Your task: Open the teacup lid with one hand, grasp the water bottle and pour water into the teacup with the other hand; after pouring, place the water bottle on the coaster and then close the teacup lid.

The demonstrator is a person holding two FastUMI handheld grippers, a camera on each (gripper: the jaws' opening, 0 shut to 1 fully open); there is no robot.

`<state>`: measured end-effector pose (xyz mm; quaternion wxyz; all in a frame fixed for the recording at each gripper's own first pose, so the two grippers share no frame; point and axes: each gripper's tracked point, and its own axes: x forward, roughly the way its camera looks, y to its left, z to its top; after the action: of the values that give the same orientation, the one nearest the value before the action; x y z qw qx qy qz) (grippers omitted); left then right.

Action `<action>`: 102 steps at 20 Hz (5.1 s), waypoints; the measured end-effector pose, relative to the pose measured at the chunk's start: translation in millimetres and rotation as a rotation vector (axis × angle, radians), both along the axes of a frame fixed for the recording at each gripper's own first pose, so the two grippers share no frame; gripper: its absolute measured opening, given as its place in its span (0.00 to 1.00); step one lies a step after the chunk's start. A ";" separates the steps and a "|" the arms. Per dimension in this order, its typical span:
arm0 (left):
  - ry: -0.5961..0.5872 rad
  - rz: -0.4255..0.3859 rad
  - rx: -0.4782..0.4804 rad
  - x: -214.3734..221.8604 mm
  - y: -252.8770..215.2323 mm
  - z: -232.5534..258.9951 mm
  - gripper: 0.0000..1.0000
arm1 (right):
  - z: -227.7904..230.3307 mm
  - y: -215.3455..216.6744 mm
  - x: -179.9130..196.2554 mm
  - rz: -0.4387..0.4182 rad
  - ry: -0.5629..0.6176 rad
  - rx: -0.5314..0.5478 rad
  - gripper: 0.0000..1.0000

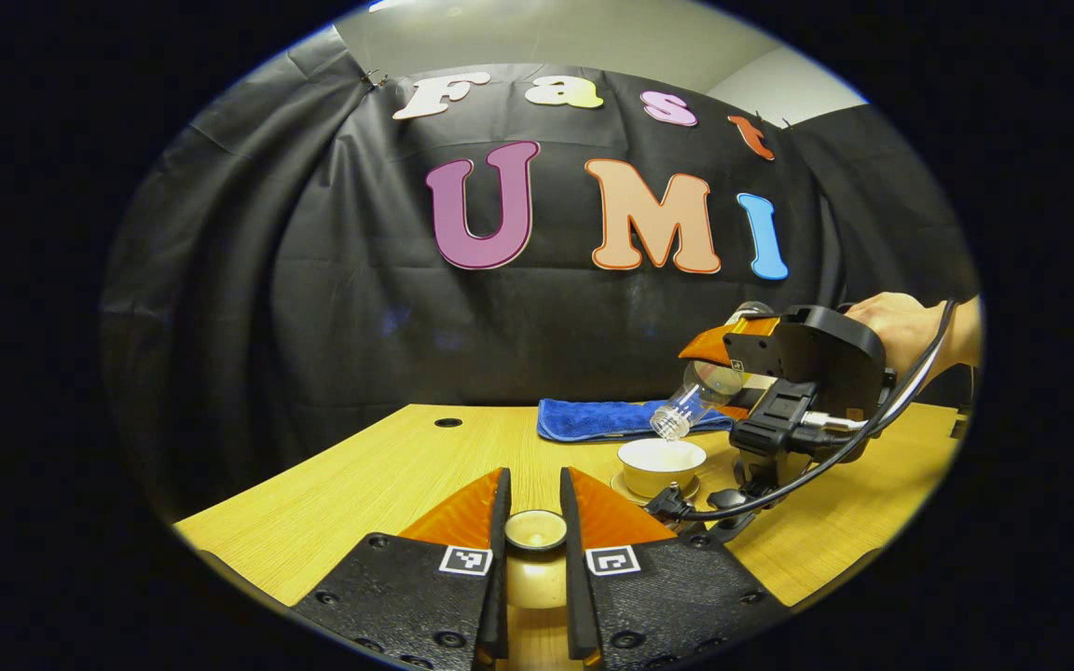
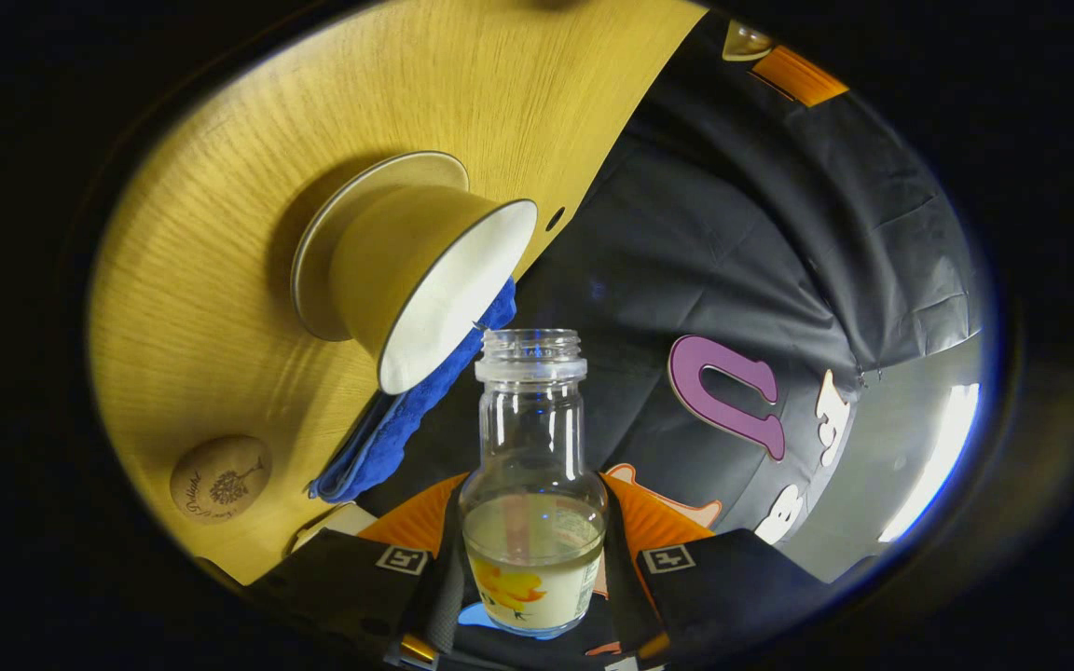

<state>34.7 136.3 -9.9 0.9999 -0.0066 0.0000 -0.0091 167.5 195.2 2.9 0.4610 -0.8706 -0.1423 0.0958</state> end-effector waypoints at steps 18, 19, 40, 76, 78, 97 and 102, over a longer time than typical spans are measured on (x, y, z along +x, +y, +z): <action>0.001 0.006 -0.001 0.5 0.9 0.7 0.22 | 43.1 -88.8 13.0 -0.222 0.384 1.098 0.67; 0.002 0.008 -0.001 0.7 0.4 0.1 0.22 | 51.1 -101.3 14.0 -0.221 0.388 1.209 0.67; 0.001 0.030 -0.001 0.9 3.0 -0.5 0.22 | -10.4 -134.8 17.7 -0.178 0.569 2.075 0.68; 0.002 0.057 -0.001 1.1 6.0 -2.0 0.22 | -13.5 -146.5 -38.4 -0.137 0.582 2.090 0.93; 0.002 0.053 0.000 1.5 6.0 -1.7 0.22 | -13.4 -150.7 -55.3 -0.118 0.618 2.082 0.98; 0.009 -0.037 -0.002 87.0 -59.5 -1.9 0.22 | -9.1 -208.8 -129.4 -0.102 0.633 2.077 0.97; 0.010 -0.047 -0.001 117.8 -89.9 -0.4 0.22 | -9.2 -208.1 -130.8 -0.097 0.641 2.075 0.95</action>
<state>152.5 46.3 -10.4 0.9994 -0.0072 0.0052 -0.0327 36.7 -12.9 -6.3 0.9910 0.0041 0.0078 0.1334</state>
